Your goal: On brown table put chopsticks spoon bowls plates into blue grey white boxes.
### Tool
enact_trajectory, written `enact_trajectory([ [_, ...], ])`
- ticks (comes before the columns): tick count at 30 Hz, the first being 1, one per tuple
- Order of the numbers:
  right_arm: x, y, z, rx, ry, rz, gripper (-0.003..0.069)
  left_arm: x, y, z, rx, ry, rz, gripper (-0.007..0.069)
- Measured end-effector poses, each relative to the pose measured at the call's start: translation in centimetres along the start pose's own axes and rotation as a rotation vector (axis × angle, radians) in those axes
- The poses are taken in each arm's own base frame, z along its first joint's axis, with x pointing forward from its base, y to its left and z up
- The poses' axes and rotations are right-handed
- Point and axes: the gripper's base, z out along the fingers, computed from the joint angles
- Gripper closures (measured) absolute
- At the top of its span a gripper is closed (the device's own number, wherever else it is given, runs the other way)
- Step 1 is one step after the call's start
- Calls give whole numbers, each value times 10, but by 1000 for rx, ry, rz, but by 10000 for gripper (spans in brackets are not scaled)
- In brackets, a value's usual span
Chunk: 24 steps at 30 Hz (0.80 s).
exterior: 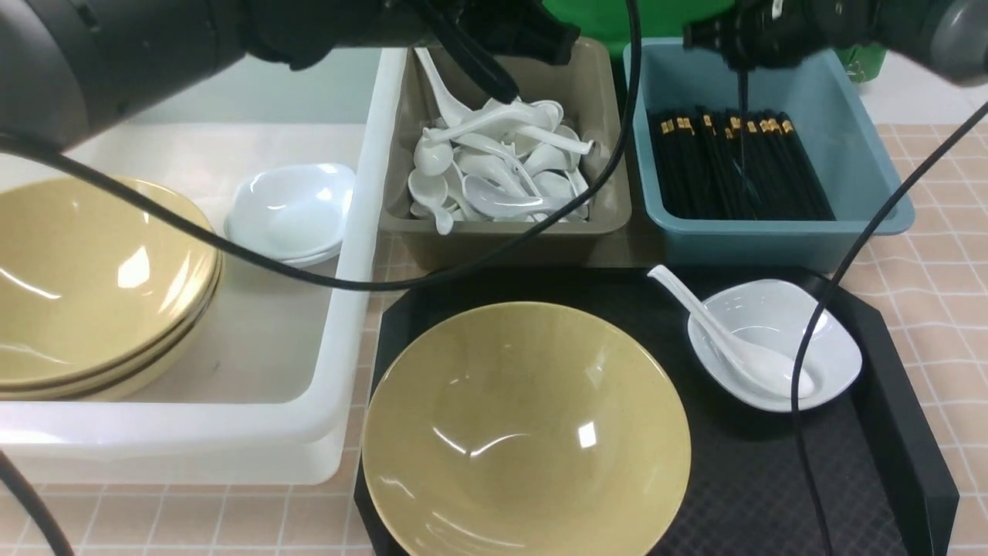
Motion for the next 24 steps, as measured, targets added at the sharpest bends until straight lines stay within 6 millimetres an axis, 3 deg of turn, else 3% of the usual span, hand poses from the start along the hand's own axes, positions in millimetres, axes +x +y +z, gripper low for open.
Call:
enact_trajectory([
  [3, 9, -7, 3, 40, 85, 13, 314, 5, -1, 0, 11, 50, 33, 620],
  [8, -5, -7, -27, 62, 203, -95, 179, 8, -2, -8, 28, 116, 78, 620],
  [12, -21, 3, -68, -14, 289, -259, 161, 1, -1, -28, 35, 138, 85, 620],
  [16, -23, 24, -105, -155, 357, -394, 160, -6, 0, -55, 42, 156, 95, 620],
  [19, -9, 39, -121, -235, 398, -441, 160, -6, -1, -72, 59, 209, 120, 620],
  [24, 39, 57, -144, -332, 525, -622, 160, 9, -4, -90, 101, 315, 206, 620],
])
